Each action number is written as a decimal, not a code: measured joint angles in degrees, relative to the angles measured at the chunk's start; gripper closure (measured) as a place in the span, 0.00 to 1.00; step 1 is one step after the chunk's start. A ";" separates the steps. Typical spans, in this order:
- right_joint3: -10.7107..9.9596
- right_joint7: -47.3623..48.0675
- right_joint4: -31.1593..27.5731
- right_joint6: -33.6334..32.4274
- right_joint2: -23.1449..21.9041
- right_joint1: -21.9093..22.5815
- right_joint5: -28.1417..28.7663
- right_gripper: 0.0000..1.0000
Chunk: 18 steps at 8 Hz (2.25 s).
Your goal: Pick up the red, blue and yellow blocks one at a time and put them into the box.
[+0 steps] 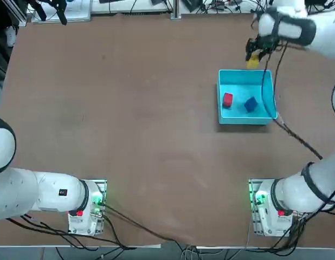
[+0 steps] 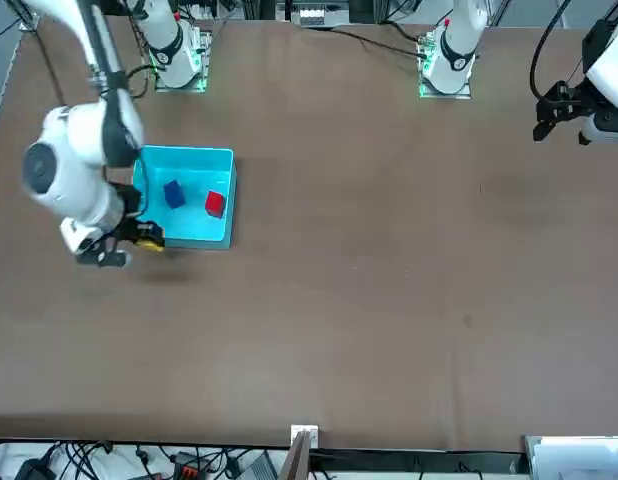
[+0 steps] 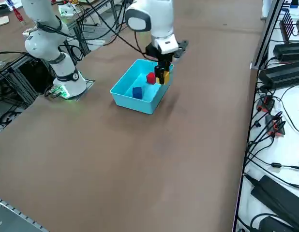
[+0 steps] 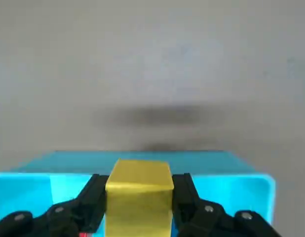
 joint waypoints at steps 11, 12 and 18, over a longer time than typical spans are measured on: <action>-0.22 -0.03 -9.21 3.01 -1.55 2.41 -5.36 0.02; -0.42 -0.11 -8.63 3.06 -1.79 2.39 -5.41 0.00; -1.12 -2.13 16.88 -25.82 -7.29 1.96 -5.53 0.00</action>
